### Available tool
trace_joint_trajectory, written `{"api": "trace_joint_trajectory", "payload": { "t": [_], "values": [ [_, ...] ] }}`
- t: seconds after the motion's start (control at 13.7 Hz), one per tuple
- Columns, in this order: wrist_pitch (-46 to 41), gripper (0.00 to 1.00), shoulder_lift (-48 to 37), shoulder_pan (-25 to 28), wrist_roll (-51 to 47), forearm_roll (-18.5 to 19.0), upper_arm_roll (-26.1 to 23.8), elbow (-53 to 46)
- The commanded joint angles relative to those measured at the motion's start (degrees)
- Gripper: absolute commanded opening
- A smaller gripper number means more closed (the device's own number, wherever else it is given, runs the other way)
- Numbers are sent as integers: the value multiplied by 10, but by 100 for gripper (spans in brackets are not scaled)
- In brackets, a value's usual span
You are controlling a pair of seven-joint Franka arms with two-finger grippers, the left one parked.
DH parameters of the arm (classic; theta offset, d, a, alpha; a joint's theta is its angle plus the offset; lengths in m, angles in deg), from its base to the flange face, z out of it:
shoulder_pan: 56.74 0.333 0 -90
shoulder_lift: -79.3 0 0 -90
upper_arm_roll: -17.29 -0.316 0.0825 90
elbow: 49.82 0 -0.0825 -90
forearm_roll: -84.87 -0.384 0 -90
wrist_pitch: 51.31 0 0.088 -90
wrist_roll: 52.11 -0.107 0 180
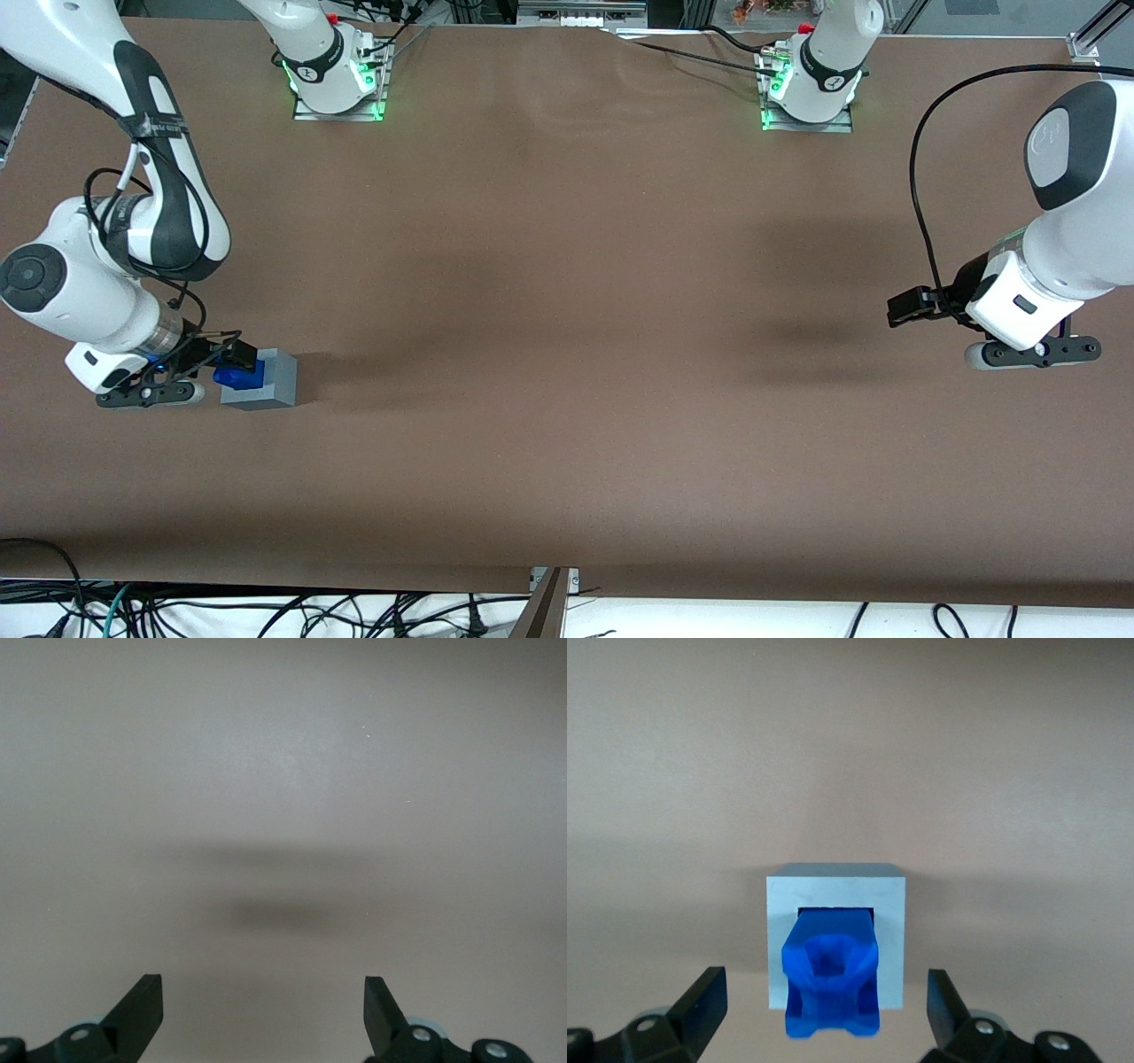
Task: Insert blue part into gray base with right arm
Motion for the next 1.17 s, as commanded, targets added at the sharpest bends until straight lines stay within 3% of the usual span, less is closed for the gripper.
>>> {"api": "trace_joint_trajectory", "payload": {
  "t": [0.0,0.29,0.51,0.73,1.1],
  "values": [
    [-89,100,-47,-2,-6,1,-14,-22],
    [-245,100,-161,-5,2,-2,-22,-47],
    [-389,100,-180,-5,-2,-5,-32,-138],
    [-397,100,-180,-5,2,-34,-32,-149],
    [-400,100,-180,-5,15,-35,-33,-149]
  ]
}}
